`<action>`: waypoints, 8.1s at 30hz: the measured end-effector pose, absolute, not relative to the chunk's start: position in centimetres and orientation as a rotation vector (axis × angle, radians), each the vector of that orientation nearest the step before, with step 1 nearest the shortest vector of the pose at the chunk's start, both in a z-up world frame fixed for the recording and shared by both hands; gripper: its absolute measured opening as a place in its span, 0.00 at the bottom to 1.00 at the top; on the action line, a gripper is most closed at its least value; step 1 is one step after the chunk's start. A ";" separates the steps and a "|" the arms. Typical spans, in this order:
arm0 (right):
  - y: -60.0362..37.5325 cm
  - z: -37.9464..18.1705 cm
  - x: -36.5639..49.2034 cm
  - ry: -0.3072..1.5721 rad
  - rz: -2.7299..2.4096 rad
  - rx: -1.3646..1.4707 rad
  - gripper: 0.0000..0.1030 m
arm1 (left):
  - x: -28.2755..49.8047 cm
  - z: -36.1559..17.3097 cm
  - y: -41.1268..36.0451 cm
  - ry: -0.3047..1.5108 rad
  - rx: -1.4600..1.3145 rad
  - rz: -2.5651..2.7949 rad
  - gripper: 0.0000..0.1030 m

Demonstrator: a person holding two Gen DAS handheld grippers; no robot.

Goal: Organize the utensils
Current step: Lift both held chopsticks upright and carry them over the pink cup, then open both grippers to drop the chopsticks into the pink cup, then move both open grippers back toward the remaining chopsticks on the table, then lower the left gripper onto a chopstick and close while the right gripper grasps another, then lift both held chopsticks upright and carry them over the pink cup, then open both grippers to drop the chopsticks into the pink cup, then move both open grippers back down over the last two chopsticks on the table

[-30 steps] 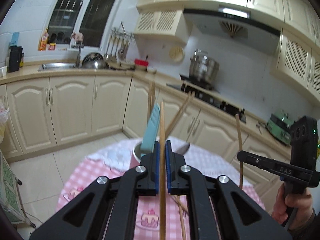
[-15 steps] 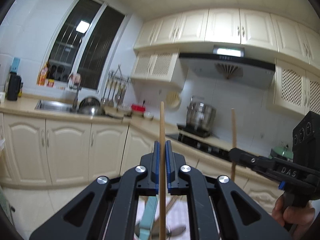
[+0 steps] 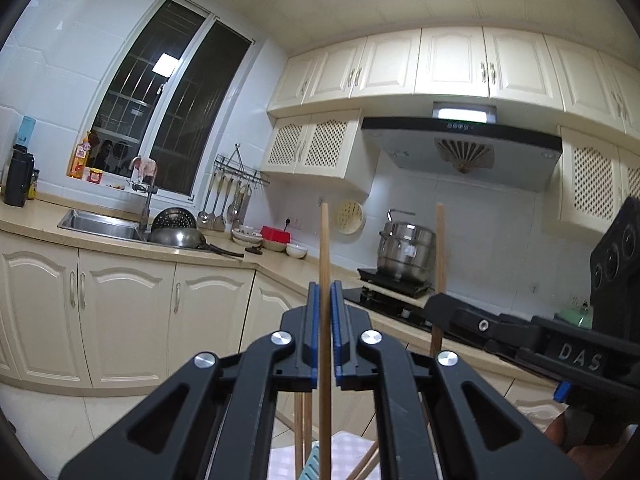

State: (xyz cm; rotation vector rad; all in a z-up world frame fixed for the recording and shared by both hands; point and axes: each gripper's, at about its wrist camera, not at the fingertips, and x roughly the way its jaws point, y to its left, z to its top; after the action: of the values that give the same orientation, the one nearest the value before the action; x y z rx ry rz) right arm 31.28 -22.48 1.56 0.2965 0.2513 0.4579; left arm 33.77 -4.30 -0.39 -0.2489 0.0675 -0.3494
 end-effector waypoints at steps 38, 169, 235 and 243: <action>-25.1 0.0 27.7 0.289 0.342 0.313 0.93 | 29.1 -2.3 -2.3 0.235 -0.120 -0.237 0.95; -28.8 -3.7 21.9 0.377 0.375 0.360 0.06 | 23.3 -2.0 -1.8 0.286 -0.171 -0.358 0.05; -27.7 3.1 24.6 0.284 0.246 0.326 0.94 | 24.9 1.7 0.2 0.191 -0.155 -0.251 0.96; -29.7 3.0 22.4 0.334 0.205 0.329 0.94 | 22.5 1.6 -0.5 0.224 -0.132 -0.256 0.96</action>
State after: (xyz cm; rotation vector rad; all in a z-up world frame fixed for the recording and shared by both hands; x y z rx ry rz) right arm 22.43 -29.68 3.00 0.3294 0.3343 0.2053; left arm 22.50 -0.47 1.65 -0.1320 0.2242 -0.2555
